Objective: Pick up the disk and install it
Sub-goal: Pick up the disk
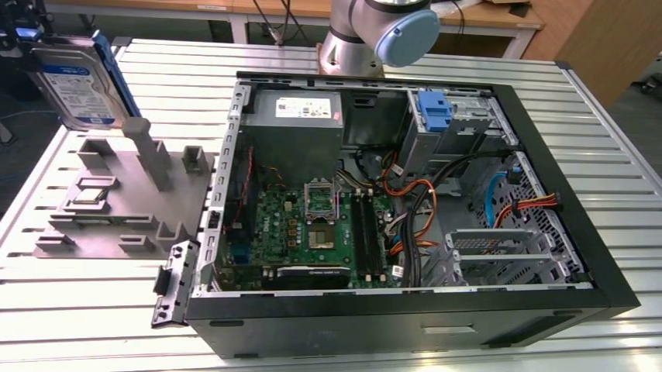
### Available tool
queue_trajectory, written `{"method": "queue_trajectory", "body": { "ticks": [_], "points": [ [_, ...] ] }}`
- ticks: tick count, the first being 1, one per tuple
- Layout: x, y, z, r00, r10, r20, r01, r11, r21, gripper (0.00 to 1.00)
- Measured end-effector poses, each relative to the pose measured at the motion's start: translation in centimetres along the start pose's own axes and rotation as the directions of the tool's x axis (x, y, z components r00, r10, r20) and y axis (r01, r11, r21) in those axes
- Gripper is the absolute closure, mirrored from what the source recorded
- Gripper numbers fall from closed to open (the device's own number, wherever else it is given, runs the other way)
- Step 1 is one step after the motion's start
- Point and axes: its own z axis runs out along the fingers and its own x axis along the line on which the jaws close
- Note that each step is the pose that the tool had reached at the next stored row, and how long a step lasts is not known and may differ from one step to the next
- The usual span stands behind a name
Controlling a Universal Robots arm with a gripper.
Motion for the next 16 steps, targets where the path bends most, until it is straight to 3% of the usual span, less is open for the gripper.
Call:
{"method": "queue_trajectory", "body": {
  "ticks": [16],
  "points": [
    [-0.01,0.01,-0.46,1.0,0.0,0.0001,0.0,1.0,0.0001,0.63]
  ]
}}
